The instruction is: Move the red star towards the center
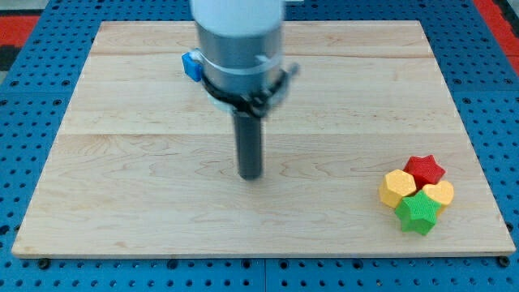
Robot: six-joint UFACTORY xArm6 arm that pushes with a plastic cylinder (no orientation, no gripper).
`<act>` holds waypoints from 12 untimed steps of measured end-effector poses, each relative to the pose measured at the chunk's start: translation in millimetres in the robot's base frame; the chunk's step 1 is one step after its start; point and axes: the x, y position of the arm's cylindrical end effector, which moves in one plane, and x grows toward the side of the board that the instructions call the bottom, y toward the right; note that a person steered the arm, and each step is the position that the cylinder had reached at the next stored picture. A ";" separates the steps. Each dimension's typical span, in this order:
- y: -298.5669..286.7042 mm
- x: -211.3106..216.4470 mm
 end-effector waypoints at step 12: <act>253.1 11.8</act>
